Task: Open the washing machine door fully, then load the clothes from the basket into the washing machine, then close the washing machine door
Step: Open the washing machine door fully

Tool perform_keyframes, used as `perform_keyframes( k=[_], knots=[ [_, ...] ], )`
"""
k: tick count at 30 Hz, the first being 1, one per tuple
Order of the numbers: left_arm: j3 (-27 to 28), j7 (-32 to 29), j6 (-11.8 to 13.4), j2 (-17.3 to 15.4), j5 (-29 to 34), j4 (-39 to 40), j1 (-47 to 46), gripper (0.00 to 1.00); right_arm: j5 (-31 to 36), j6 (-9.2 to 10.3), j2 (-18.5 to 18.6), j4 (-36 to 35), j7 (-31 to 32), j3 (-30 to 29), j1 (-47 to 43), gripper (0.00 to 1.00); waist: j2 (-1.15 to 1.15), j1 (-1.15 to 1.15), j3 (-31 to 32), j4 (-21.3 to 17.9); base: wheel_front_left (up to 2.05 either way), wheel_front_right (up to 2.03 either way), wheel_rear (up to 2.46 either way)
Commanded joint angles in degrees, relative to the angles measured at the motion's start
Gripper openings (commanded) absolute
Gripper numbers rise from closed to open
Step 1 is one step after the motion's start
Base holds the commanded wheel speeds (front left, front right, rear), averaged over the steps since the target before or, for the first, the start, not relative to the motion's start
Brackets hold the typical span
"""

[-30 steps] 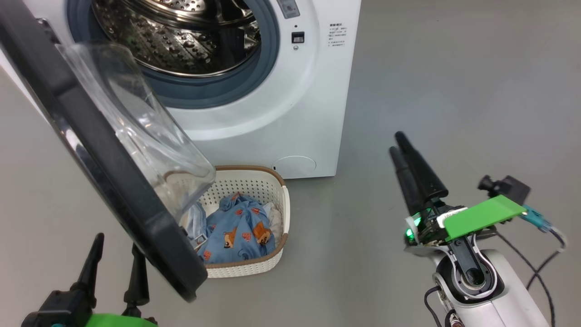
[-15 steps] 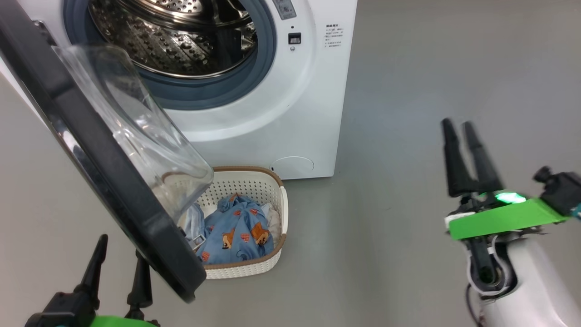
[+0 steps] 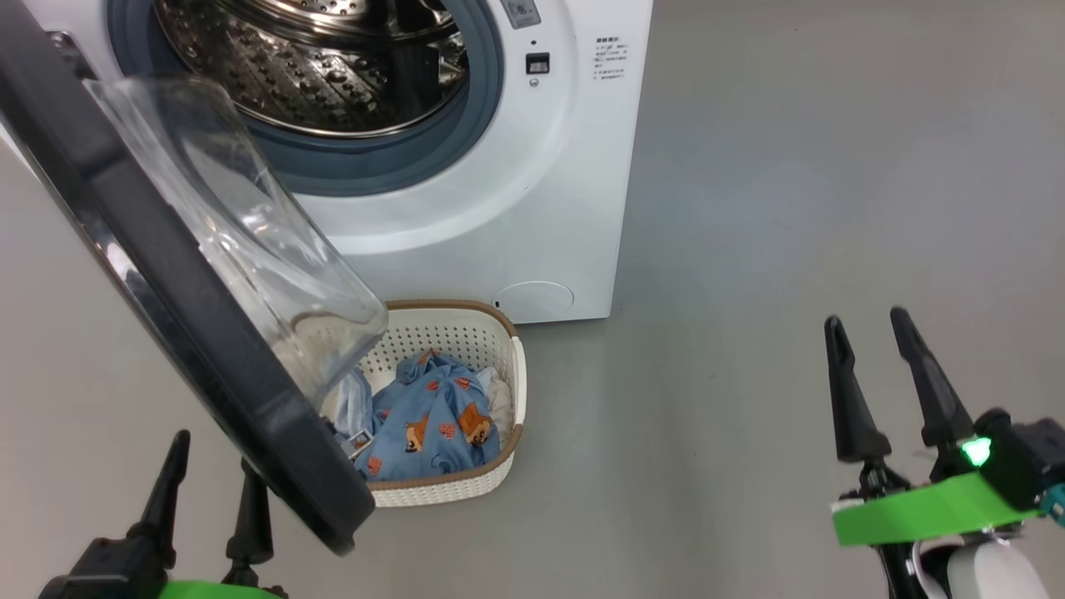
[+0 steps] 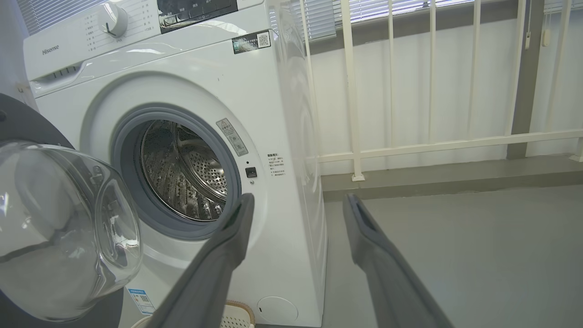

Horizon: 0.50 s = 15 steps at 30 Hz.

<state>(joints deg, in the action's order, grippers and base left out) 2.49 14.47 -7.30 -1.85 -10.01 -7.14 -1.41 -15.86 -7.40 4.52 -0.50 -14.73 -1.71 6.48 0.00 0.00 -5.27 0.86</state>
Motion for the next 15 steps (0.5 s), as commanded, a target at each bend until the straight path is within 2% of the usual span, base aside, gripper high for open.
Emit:
perform_keyframes(
  k=[1, 15],
  knots=[
    [1.99, 0.52, -0.13, -1.03, 0.11, 2.07, -0.99, 1.00, 0.77, -0.09, -0.30, -1.57, -0.26, 0.97, -0.33, 1.00, 0.00, 0.00, 0.01, -0.06, 0.00, 0.00, 0.00],
    [0.69, 0.52, 0.05, -1.03, 0.45, 1.83, -0.35, 1.00, 8.00, -0.09, -1.17, 4.12, -0.27, -0.24, -2.55, 1.00, 0.00, 0.00, 0.82, 0.65, 0.00, 0.00, 0.00]
  ],
)
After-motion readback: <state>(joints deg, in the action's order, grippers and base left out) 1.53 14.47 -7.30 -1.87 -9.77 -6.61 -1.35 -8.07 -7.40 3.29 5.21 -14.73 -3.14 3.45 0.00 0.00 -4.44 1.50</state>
